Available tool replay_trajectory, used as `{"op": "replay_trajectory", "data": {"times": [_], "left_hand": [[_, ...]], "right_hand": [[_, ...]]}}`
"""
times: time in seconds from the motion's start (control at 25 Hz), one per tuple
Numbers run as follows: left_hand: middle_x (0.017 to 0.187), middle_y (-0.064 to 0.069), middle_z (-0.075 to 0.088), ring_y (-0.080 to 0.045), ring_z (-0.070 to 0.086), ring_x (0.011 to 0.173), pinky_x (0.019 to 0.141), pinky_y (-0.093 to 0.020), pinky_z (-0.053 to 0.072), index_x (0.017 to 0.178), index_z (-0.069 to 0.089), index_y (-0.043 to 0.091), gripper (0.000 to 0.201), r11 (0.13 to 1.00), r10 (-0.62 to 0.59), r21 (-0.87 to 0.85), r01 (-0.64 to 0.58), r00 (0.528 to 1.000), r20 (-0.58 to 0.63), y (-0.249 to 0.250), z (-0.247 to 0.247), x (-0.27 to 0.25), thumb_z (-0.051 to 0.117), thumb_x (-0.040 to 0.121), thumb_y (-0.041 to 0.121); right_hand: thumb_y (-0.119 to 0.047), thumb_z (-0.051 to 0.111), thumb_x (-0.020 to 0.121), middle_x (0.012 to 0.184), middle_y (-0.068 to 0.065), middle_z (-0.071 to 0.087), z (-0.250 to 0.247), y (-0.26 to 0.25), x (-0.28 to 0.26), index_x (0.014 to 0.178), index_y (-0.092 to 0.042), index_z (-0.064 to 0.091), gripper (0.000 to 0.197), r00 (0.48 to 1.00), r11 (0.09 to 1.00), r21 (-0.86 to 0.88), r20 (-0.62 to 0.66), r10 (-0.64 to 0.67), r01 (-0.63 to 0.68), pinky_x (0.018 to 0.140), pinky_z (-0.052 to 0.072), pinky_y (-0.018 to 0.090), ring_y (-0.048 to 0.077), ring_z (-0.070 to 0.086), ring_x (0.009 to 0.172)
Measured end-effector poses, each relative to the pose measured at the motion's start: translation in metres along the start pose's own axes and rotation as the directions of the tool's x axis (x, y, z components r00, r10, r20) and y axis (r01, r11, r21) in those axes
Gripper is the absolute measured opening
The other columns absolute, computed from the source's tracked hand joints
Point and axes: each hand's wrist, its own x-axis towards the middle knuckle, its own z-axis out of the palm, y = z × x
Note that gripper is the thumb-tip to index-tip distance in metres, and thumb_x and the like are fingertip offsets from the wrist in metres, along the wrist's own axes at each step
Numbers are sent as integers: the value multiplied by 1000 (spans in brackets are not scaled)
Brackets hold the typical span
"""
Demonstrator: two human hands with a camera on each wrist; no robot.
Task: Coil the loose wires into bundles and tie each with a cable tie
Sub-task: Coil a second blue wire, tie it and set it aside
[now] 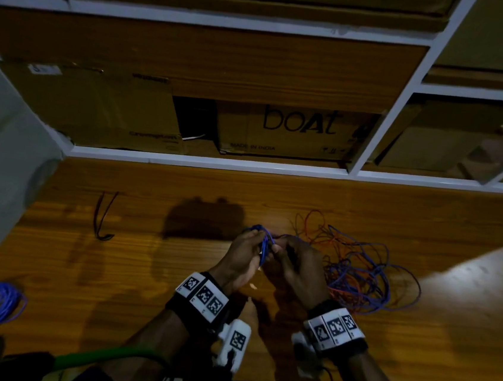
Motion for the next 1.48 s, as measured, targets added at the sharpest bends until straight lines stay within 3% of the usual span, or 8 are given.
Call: {"op": "replay_trajectory", "data": {"times": [0.2, 0.52, 0.68, 0.8, 0.88, 1.0, 1.32, 1.48], "left_hand": [[93, -14, 68, -17, 67, 77, 73, -28, 54, 104, 57, -3, 26, 974, -38, -217, 59, 994, 103, 0, 5, -12, 38, 107, 15], [78, -5, 69, -20, 68, 85, 80, -31, 56, 83, 50, 8, 32, 975, 121, -198, -105, 990, 71, 5, 10, -12, 34, 106, 22], [58, 4, 53, -18, 66, 77, 97, -41, 46, 84, 48, 10, 32, 966, 186, -197, -170, 980, 64, 13, 13, -16, 32, 109, 22], [55, 8, 41, -10, 52, 49, 77, -31, 50, 83, 48, 16, 36, 919, 257, -329, -219, 963, 78, 43, 6, -17, 24, 110, 21], [56, 9, 37, -8, 36, 42, 59, -23, 43, 83, 47, 21, 38, 905, 270, -378, -193, 949, 162, 67, -5, -17, 21, 110, 25], [55, 8, 35, -6, 24, 40, 46, -21, 30, 84, 45, 21, 37, 916, 246, -377, -139, 936, 252, 84, -20, -22, 20, 109, 29], [69, 7, 28, -9, 22, 51, 57, -26, 20, 95, 52, 17, 31, 915, 171, -395, 80, 810, 560, 104, -46, -51, 26, 109, 28], [73, 5, 30, -11, 24, 55, 61, -28, 20, 100, 48, 15, 34, 910, 182, -404, 89, 791, 585, 117, -62, -66, 19, 111, 29]], "right_hand": [[-22, 67, 96, 75, -20, 66, -5, -2, 6, 85, -32, 66, 15, 1000, 999, -51, -2, 10, -10, 61, 42, 13, -8, 62, 72], [-46, 58, 97, 87, -7, 75, 14, -7, 2, 101, -29, 73, 23, 994, 996, -38, -72, 79, -82, 68, 56, 40, 6, 70, 80], [-26, 58, 96, 124, 4, 59, 30, -11, -21, 126, -19, 55, 31, 995, 912, -398, 12, -102, 98, 72, 54, 37, 23, 57, 108], [-27, 74, 80, 110, 5, 62, 22, 13, -36, 119, -23, 55, 43, 995, 737, -675, 94, 41, 33, 54, 48, 35, 30, 60, 95], [-27, 72, 80, 100, 3, 71, 7, 30, -44, 124, -28, 59, 46, 967, 713, -700, 148, 209, -47, 56, 50, 36, 33, 69, 85], [-24, 66, 82, 103, -2, 73, -16, 51, -46, 129, -30, 58, 49, 944, 740, -671, 273, 185, 49, 64, 50, 35, 27, 69, 86], [-46, 45, 95, 95, 4, 75, -80, 78, 8, 111, -28, 65, 31, 859, 707, -707, 351, 373, -18, 68, 55, 42, 31, 71, 86], [-47, 55, 96, 107, 7, 73, -101, 83, 27, 114, -23, 63, 31, 838, 651, -757, 328, 436, -43, 80, 56, 47, 33, 70, 99]]}}
